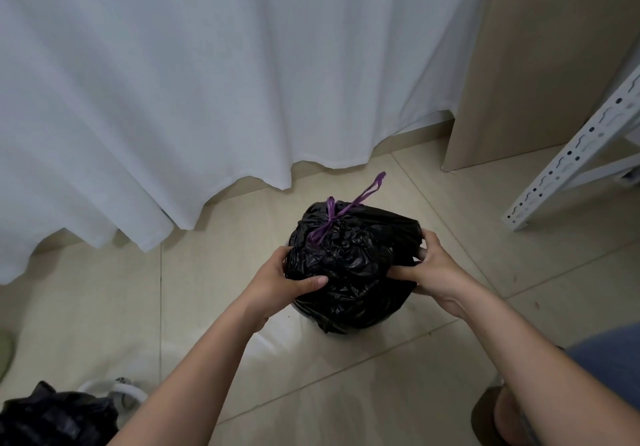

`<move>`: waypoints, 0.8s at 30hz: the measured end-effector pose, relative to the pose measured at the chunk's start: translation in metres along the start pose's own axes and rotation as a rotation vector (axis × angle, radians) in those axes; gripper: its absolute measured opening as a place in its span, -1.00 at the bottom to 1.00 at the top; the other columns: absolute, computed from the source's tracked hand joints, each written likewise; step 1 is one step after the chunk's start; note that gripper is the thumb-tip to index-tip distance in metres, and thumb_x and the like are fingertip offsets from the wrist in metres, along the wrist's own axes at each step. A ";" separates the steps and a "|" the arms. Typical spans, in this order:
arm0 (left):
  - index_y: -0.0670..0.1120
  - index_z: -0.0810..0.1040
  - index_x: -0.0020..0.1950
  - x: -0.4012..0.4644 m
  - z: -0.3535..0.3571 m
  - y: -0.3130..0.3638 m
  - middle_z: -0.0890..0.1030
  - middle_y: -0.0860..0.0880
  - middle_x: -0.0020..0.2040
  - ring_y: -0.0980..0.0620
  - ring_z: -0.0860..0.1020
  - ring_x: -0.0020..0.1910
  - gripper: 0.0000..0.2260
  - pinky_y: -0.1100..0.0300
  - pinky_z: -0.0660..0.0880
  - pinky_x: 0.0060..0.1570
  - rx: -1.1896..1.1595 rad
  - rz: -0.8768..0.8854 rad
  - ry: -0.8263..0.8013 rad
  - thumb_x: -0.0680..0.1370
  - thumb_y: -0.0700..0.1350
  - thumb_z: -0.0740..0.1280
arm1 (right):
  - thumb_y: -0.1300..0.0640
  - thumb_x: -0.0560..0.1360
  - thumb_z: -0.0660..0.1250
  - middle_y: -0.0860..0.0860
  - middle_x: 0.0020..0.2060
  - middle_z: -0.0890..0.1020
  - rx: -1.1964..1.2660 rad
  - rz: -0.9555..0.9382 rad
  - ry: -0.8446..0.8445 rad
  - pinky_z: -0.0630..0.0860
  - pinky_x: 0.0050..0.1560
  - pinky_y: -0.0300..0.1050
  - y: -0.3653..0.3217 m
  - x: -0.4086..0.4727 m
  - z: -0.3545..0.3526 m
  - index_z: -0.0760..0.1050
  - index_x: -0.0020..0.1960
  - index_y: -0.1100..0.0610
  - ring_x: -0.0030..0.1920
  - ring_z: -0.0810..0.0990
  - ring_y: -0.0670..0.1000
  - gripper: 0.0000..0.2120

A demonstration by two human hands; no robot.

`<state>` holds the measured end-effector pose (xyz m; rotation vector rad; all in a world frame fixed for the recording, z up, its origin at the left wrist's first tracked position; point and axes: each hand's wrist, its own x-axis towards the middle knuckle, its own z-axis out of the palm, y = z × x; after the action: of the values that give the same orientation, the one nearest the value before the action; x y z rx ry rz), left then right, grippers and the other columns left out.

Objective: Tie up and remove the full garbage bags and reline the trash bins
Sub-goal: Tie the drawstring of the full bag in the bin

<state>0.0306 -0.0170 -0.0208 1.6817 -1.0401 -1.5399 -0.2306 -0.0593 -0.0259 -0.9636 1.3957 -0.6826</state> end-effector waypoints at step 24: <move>-0.05 0.47 0.30 -0.021 -0.012 0.049 0.71 0.02 -0.03 0.09 0.68 -0.09 -0.23 0.26 0.57 -0.27 -0.171 0.166 0.075 0.13 0.04 0.59 | 0.05 0.58 0.32 -0.09 0.12 0.63 0.065 -0.230 -0.081 0.63 -0.19 -0.04 -0.043 0.002 0.002 0.32 0.30 -0.26 -0.01 0.68 -0.09 -0.62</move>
<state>0.0355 -0.0238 0.0327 1.4862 -0.9560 -1.4068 -0.2225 -0.0809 0.0100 -1.0982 1.1952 -0.8459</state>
